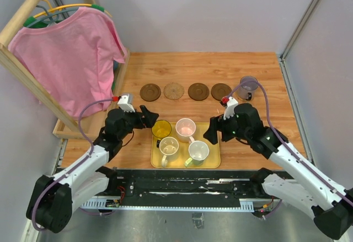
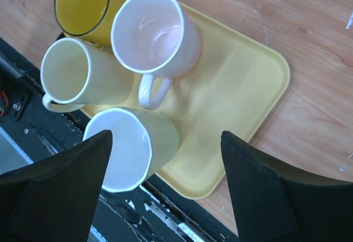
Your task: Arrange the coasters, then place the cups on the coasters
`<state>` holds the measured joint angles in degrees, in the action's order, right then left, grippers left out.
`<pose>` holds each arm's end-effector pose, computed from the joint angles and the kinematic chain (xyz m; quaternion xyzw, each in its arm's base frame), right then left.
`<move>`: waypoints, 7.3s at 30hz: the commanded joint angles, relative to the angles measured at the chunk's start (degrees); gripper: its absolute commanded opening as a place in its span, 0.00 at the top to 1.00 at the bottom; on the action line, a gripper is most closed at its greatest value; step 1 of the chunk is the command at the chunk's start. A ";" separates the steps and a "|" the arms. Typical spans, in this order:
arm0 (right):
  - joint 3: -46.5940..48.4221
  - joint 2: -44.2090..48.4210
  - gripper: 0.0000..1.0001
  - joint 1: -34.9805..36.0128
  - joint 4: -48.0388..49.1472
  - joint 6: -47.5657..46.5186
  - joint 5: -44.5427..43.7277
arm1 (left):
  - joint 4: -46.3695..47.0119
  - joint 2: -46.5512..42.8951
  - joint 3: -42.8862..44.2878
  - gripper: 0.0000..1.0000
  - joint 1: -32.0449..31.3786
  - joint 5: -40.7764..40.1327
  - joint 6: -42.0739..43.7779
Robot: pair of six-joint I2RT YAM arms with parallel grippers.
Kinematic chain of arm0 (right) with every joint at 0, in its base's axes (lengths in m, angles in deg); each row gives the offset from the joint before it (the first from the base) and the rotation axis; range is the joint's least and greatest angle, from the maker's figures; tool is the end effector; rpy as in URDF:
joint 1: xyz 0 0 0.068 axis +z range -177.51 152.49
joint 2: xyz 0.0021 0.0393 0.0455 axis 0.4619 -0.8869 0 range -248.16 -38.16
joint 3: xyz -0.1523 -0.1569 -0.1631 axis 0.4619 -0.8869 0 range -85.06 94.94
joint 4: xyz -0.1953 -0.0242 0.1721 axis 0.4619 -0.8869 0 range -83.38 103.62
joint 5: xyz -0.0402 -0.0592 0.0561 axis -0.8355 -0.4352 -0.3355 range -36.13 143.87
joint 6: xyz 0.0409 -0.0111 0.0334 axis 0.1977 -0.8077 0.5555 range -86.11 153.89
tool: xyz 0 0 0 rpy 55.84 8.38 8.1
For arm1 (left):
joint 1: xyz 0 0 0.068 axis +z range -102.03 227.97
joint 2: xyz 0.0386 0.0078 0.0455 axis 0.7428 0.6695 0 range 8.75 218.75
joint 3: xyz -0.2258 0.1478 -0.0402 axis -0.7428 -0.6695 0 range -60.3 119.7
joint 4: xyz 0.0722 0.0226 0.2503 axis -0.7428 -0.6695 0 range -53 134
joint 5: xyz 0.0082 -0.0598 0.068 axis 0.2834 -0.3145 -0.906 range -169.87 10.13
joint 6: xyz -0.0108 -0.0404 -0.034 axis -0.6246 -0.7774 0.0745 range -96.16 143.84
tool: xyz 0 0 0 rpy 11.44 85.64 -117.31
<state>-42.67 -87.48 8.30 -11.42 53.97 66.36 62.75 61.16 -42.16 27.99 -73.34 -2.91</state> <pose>0.1501 0.1177 0.2861 -0.1712 0.8539 0.3100 0.3814 0.1872 -0.0725 0.2051 -0.0125 0.7955 -0.2812 0.5366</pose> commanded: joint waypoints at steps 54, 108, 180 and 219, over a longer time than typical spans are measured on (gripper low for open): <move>-11.63 3.50 0.82 14.26 -3.63 8.84 -4.15 | -7.25 18.57 11.93 0.99 -46.59 1.52 4.40; -2.75 6.26 0.21 17.74 -13.50 12.41 -17.08 | -15.38 8.76 18.91 0.30 -49.90 -15.94 9.90; 8.84 -13.59 0.99 21.14 -3.51 7.43 -43.95 | -19.94 1.49 11.50 0.12 -21.95 -32.78 3.11; 31.12 -48.15 0.99 -19.12 14.98 -7.33 -19.90 | -20.24 12.91 14.28 0.14 -10.56 -27.01 0.54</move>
<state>-15.72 -135.01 -8.75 -1.28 47.76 46.25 41.28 73.53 -29.75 16.80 -100.75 -2.36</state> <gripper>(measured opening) 0.197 0.863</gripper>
